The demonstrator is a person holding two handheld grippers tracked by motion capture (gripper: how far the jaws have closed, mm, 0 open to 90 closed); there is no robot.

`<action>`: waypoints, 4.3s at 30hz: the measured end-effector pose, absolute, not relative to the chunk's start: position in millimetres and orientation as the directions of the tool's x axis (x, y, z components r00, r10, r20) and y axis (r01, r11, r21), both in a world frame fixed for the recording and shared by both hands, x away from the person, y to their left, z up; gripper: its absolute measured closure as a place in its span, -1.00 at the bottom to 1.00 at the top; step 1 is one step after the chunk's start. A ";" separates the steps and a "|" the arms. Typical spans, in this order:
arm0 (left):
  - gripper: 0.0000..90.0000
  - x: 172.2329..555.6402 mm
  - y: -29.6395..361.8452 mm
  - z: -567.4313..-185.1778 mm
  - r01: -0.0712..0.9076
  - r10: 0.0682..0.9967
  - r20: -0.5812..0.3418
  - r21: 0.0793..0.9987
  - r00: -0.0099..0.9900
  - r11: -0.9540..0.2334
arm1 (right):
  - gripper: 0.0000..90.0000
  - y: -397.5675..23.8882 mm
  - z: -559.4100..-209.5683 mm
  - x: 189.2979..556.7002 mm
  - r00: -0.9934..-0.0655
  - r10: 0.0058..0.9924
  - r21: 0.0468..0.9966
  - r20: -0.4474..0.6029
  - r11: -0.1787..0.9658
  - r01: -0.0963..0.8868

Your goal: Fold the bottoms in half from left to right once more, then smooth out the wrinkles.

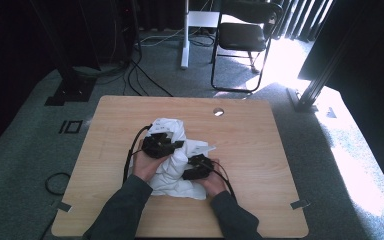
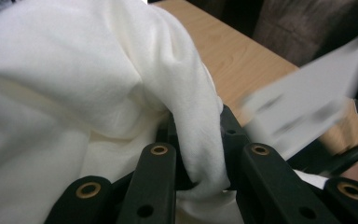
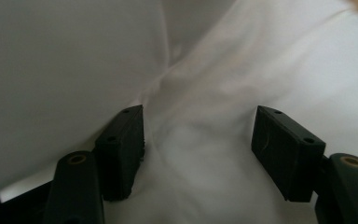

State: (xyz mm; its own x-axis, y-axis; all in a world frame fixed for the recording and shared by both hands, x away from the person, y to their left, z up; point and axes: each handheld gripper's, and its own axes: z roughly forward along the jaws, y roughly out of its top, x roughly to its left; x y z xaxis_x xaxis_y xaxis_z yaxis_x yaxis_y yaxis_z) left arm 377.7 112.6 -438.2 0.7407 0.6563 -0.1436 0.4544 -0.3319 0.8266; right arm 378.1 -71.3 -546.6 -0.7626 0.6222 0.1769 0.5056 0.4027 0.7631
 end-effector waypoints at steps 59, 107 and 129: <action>0.35 362.1 169.7 -504.9 0.575 0.675 -0.322 0.797 0.663 -0.185 | -0.13 -152.9 -518.6 353.6 -0.643 0.749 0.778 0.160 0.305 0.549; 0.17 361.4 159.8 -492.7 0.521 0.715 -0.281 0.843 0.640 -0.135 | 0.83 -166.1 -469.3 295.3 -0.646 0.762 0.870 0.045 0.288 0.400; 0.16 360.2 154.8 -498.4 0.529 0.702 -0.290 0.836 0.650 -0.145 | 0.98 -134.3 -468.5 356.8 -0.619 0.782 0.834 0.072 0.292 0.467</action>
